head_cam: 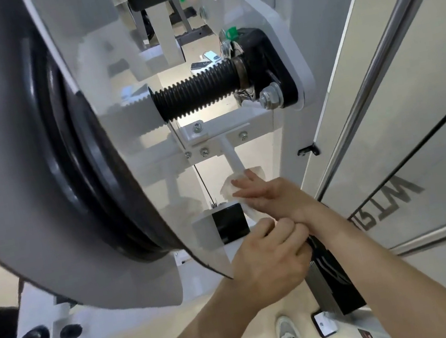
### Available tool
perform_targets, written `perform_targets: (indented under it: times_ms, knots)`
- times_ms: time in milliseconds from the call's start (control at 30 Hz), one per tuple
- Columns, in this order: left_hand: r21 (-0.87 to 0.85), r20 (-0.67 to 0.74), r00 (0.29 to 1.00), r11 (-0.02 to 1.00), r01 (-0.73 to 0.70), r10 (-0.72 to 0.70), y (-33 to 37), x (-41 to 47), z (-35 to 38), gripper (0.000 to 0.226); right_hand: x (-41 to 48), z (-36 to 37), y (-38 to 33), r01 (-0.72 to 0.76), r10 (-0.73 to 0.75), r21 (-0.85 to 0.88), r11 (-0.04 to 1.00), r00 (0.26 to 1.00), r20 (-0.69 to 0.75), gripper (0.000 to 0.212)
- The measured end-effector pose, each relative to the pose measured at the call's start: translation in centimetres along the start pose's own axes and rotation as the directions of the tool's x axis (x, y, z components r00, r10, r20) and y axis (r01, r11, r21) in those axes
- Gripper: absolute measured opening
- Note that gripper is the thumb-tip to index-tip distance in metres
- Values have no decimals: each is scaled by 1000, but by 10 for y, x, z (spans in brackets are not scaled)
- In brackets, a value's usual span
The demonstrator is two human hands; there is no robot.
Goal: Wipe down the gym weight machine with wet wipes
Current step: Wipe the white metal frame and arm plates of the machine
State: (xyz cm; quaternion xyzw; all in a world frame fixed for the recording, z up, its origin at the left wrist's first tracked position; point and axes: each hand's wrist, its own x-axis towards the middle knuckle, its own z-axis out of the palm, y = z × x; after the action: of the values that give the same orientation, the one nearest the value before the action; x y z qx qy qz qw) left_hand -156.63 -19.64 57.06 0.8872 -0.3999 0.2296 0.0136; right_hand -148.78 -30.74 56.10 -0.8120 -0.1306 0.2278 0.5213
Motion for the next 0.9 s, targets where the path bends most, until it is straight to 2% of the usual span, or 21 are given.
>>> perform_targets:
  times_ms: [67,100,233,333,367,433,500,533,567,667,767,833,867,900]
  knots:
    - [-24,-53,998,999,34,-36,1,-6,0,45,-7,1,-6,-6,6,151,988,1000,-4,29]
    - [-22,-46,997,998,61,-62,1,-8,1,44,-6,0,-9,-1,3,141,990,1000,-17,31]
    - [-2,96,985,990,142,-141,-1,-7,4,27,33,7,-11,23,-24,-163,986,1000,-5,32]
    - [-5,188,960,978,209,-205,-5,-1,4,34,78,4,-6,16,4,-458,889,999,44,60]
    - [28,211,949,972,234,-234,-6,0,4,38,90,1,-6,-29,55,-485,874,998,39,68]
    - [63,249,924,957,282,-289,-6,1,3,39,108,-7,-8,-166,171,-361,917,985,-19,66]
    - [48,279,906,947,317,-318,-5,0,2,36,118,-6,-14,-248,229,-232,940,968,-106,36]
    - [39,297,899,945,325,-321,-5,-1,3,35,122,-5,-14,-255,228,-250,934,964,-133,21]
    - [31,298,899,945,326,-320,-5,-1,4,34,122,-3,-14,-252,217,-280,926,964,-152,15]
    - [12,304,902,948,318,-306,-5,-1,4,32,102,3,-11,-301,277,-312,901,953,-119,27]
    - [16,282,915,955,296,-289,-6,0,4,32,88,12,-7,-325,329,-407,853,942,-63,23]
    - [21,269,920,957,291,-285,-6,0,4,26,92,11,-16,-445,438,-66,893,894,-94,16]
    - [18,276,920,958,286,-279,-6,0,4,22,99,9,-17,-409,398,-33,912,901,-171,13]
    - [13,269,924,960,279,-272,-6,-1,5,18,105,7,-19,-385,360,-69,920,903,-236,15]
